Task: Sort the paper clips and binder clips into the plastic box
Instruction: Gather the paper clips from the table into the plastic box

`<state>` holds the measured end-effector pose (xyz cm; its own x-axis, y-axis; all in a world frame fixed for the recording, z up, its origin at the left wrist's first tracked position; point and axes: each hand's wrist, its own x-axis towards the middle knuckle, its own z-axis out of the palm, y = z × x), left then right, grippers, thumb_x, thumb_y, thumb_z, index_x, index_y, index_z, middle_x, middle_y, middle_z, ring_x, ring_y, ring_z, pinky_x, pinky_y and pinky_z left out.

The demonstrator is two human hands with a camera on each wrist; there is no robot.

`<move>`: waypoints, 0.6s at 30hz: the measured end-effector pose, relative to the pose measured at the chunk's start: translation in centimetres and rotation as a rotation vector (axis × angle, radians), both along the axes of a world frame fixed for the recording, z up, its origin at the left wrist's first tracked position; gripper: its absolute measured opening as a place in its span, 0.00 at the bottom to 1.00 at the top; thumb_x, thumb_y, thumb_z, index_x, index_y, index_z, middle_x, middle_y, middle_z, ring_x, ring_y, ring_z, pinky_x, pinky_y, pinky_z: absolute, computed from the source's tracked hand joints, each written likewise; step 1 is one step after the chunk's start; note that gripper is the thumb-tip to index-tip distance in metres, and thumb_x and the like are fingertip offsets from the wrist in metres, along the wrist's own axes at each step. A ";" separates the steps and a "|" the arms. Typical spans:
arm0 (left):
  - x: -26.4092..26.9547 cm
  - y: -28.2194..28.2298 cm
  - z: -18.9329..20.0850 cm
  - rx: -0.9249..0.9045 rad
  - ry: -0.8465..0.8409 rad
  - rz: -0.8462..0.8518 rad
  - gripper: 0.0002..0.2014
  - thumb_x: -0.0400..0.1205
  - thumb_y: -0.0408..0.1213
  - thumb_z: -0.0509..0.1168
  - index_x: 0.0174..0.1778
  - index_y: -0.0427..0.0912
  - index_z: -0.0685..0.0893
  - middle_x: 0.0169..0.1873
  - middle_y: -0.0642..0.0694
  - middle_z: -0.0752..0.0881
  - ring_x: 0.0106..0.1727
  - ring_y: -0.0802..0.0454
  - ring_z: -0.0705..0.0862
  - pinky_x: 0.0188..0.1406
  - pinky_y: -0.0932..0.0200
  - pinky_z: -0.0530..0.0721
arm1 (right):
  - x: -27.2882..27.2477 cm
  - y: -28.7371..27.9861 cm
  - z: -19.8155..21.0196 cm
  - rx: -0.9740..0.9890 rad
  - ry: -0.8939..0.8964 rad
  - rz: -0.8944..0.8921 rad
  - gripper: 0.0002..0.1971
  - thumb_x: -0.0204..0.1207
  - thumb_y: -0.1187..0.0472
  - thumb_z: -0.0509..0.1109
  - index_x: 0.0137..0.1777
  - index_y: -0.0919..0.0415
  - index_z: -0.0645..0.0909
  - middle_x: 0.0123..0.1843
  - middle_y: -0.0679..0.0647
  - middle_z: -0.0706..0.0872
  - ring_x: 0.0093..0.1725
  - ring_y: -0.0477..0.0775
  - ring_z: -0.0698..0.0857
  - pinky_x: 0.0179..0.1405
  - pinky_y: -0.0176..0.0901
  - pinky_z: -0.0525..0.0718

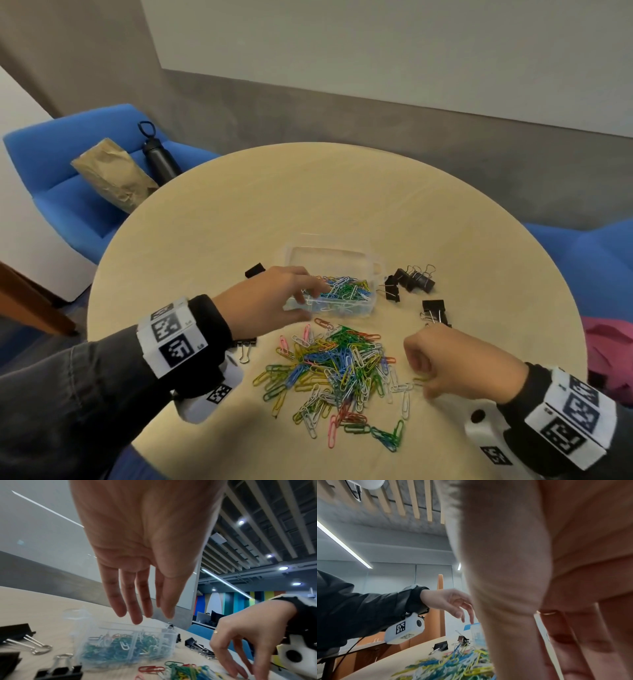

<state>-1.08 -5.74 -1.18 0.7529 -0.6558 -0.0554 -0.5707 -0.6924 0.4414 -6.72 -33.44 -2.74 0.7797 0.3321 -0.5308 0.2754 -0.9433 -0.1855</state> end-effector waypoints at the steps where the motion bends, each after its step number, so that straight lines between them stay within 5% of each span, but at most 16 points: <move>1: -0.4 0.2 -0.1 0.012 0.016 -0.001 0.22 0.80 0.42 0.68 0.72 0.54 0.75 0.59 0.56 0.79 0.52 0.61 0.81 0.47 0.72 0.79 | 0.0 -0.1 -0.2 0.020 0.000 -0.010 0.11 0.70 0.61 0.77 0.41 0.49 0.76 0.41 0.44 0.80 0.41 0.46 0.80 0.39 0.34 0.79; 7: -2.4 1.1 -2.9 0.203 0.196 0.016 0.35 0.75 0.37 0.74 0.76 0.54 0.66 0.63 0.54 0.70 0.53 0.58 0.80 0.43 0.72 0.77 | 0.1 1.0 -0.8 0.223 -0.051 -0.045 0.07 0.71 0.63 0.76 0.43 0.52 0.81 0.38 0.45 0.85 0.33 0.40 0.82 0.33 0.29 0.79; 13: -2.2 0.3 -3.6 0.072 0.232 0.050 0.26 0.79 0.33 0.69 0.71 0.53 0.70 0.60 0.54 0.74 0.50 0.59 0.83 0.38 0.78 0.77 | 0.9 1.9 -0.3 0.315 -0.133 -0.059 0.14 0.69 0.48 0.78 0.37 0.53 0.77 0.35 0.47 0.83 0.31 0.43 0.78 0.31 0.34 0.75; 18: -2.8 2.1 -2.3 0.064 0.234 0.131 0.14 0.77 0.48 0.72 0.53 0.53 0.76 0.39 0.59 0.82 0.36 0.63 0.81 0.33 0.73 0.75 | -1.0 0.5 0.2 0.318 0.242 -0.044 0.16 0.68 0.52 0.80 0.38 0.64 0.80 0.33 0.59 0.90 0.31 0.54 0.90 0.37 0.47 0.88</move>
<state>-3.85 -3.66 -3.48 0.7926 -0.5437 -0.2760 -0.3625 -0.7842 0.5036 -7.70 -32.91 -2.52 0.6620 0.4785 -0.5769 0.1491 -0.8383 -0.5244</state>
